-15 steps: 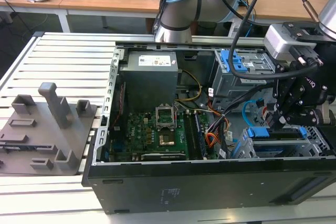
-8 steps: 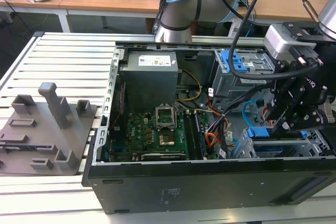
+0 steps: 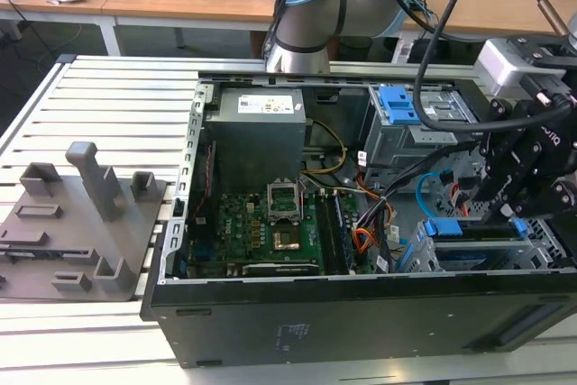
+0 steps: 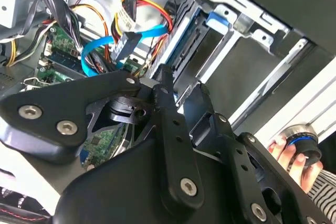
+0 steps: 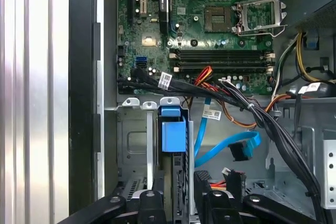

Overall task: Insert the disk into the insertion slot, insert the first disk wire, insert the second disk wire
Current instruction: 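Insert the first disk wire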

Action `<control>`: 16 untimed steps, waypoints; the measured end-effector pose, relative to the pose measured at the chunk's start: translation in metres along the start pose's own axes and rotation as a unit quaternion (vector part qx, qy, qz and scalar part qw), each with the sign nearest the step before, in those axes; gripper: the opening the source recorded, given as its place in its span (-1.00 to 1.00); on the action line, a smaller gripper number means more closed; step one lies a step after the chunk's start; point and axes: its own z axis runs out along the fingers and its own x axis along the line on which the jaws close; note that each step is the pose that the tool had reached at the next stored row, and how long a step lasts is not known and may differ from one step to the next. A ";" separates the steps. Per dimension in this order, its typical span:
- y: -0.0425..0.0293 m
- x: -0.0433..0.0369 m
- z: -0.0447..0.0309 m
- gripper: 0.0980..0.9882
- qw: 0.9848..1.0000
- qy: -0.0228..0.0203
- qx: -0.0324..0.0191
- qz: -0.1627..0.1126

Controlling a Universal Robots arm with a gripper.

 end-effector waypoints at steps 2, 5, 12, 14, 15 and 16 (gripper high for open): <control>-0.0025 -0.0010 -0.0001 -0.41 1.000 0.000 0.000 0.000; -0.0051 -0.0017 -0.0002 -0.41 1.000 0.000 0.000 0.000; -0.0050 -0.0191 -0.0004 -0.41 1.000 0.005 0.000 0.000; -0.0048 -0.0288 -0.0005 -0.41 1.000 0.006 0.000 0.000; -0.0048 -0.0307 -0.0004 -0.41 1.000 0.006 0.000 0.000; -0.0047 -0.0325 -0.0004 -0.41 1.000 0.006 0.000 0.000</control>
